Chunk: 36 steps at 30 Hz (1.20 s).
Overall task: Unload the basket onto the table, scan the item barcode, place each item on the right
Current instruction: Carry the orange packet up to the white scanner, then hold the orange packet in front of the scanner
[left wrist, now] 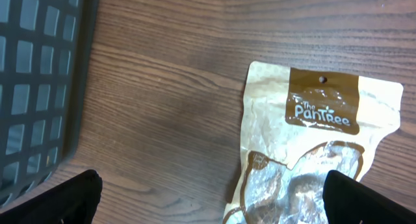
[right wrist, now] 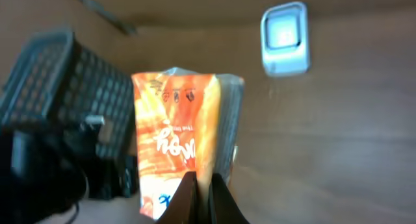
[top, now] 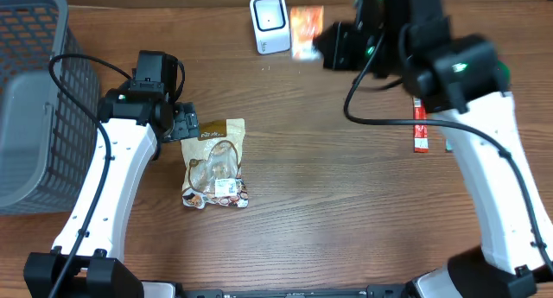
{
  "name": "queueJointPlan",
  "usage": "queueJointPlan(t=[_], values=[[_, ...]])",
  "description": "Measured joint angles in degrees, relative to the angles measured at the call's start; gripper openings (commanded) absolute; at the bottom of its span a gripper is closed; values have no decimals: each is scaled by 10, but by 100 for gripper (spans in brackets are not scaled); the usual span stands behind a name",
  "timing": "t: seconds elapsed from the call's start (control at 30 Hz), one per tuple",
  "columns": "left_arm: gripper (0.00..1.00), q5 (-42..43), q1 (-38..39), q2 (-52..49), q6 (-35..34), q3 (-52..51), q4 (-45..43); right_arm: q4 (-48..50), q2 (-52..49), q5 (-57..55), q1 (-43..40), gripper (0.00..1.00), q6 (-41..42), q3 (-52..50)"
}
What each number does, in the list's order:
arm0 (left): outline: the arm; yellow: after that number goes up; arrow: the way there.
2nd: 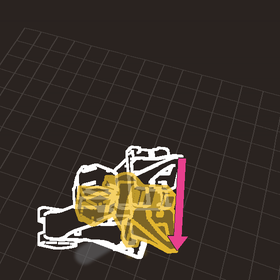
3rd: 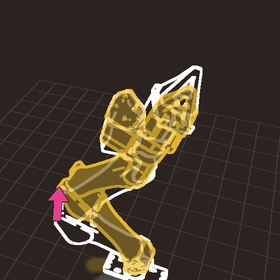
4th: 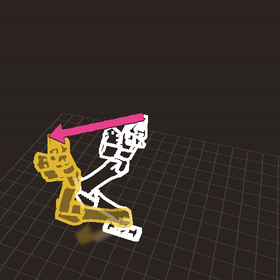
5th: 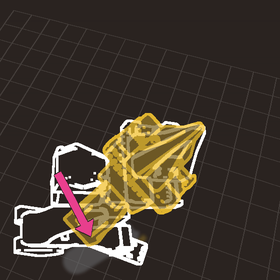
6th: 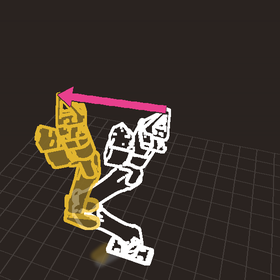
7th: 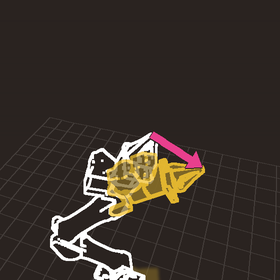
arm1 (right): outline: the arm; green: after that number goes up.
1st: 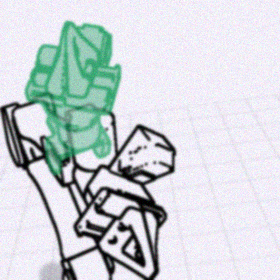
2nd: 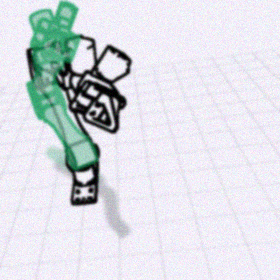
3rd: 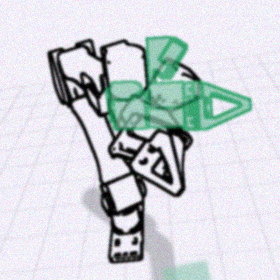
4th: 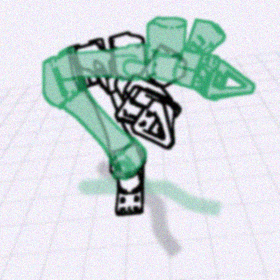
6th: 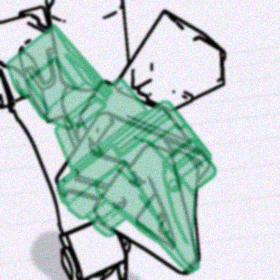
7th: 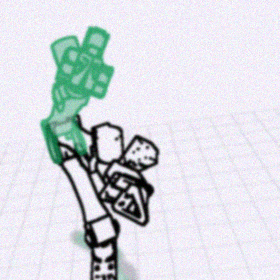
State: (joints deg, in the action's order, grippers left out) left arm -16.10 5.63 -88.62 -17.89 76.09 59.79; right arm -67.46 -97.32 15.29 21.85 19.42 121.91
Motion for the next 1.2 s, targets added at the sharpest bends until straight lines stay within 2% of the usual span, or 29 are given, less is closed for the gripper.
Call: queueJointPlan(t=[0.1, 0.13, 0.23, 0.4, 0.6, 0.8, 1.2], values=[[100, 0, 0, 0, 0, 0, 0, -23, -49, -38, 0, 4, -24, 116], [100, 0, 0, 0, 0, 0, 0, -16, -59, -47, 0, 4, -34, 126], [100, 0, 0, 0, 0, 0, 0, 20, -87, -71, 0, 4, -64, 131], [100, 0, 0, 0, 0, 0, 0, 97, -154, -141, 10, 4, -184, 131], [100, 0, 0, 0, 0, 0, 0, 162, -223, -168, 18, 4, -303, 131], [100, 0, 0, 0, 0, 0, 0, 234, -301, -191, 19, 4, -358, 131], [100, 0, 0, 0, 0, 0, 0, 401, -429, -282, 31, 4, -413, 131]])
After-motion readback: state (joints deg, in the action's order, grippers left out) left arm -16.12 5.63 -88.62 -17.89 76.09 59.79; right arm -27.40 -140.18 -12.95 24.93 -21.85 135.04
